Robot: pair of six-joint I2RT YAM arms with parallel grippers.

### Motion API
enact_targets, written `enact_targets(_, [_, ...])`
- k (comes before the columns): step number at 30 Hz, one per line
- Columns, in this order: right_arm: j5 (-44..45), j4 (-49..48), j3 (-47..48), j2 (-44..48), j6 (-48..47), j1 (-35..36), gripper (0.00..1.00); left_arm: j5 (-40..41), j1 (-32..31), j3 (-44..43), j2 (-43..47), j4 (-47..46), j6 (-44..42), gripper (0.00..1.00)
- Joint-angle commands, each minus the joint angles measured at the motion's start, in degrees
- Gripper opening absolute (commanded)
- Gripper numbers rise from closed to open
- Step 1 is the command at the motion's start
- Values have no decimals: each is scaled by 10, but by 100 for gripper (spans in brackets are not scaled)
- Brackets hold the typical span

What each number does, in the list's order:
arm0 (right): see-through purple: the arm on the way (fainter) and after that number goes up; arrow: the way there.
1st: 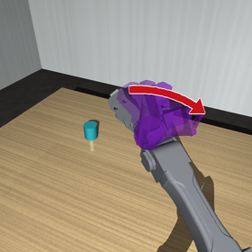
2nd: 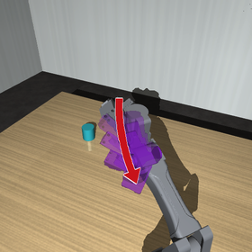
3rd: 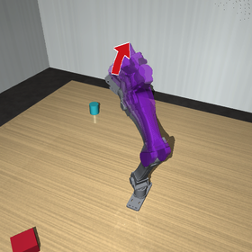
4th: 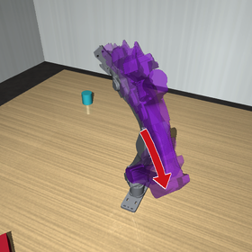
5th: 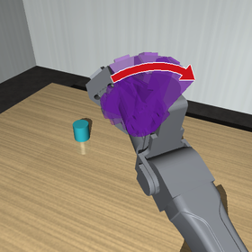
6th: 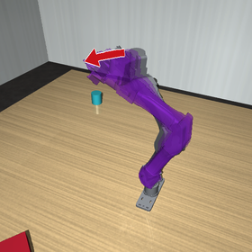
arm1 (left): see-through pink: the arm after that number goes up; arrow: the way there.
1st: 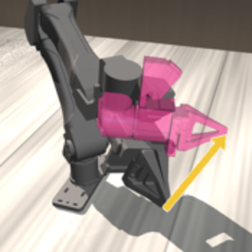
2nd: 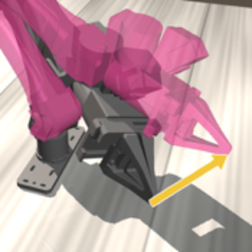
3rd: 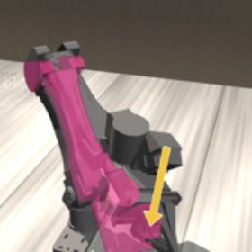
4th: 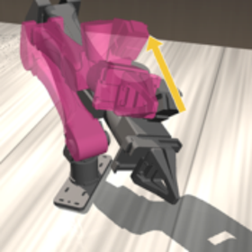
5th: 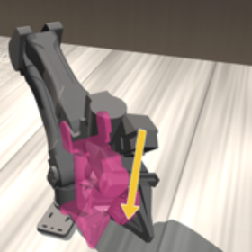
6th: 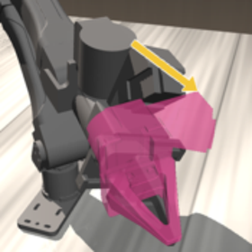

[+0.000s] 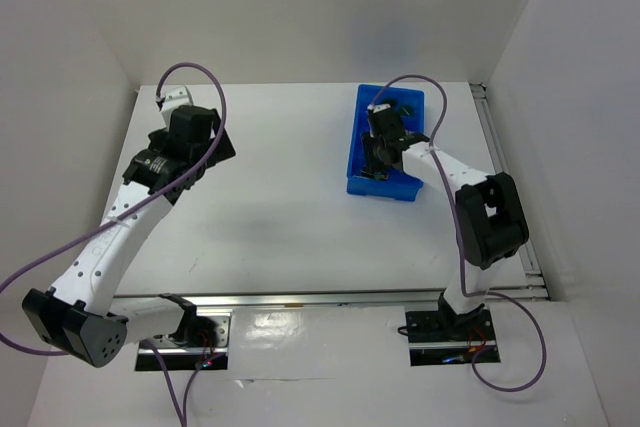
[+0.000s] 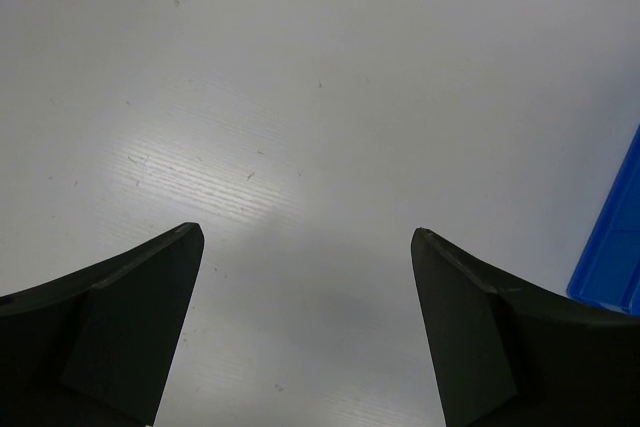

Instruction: Organize the makeup

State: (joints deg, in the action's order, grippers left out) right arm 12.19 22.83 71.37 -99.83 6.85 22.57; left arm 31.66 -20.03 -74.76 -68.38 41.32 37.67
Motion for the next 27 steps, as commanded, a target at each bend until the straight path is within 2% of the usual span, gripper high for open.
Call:
enact_targets(1, [9,-14,45,-1,6,-2,55,5,3,-24,4,-15,-8,99])
enact_targets(4, [27,10,73,5,6,-2,65,5,3,-24,4,-15,-8,99])
enact_targets(10, [53,75,129,23,57,-38,67,0,3,-29,-2,-15,-15,99])
enact_targets(11, [53,83,137,23,69,-56,74,0,3,-29,-2,-15,-15,99])
enact_targets(12, [53,83,137,29,89,-66,85,0,3,-29,-2,-15,-15,99])
enact_targets(14, [31,89,132,36,106,-87,94,0,3,-24,-2,-22,-20,99])
enact_targets(20, [-23,100,109,65,182,-170,100,0,3,-24,-8,-22,-25,99])
enact_targets(27, [-1,137,121,53,208,-196,100,-13,3,-19,-23,-45,-37,99])
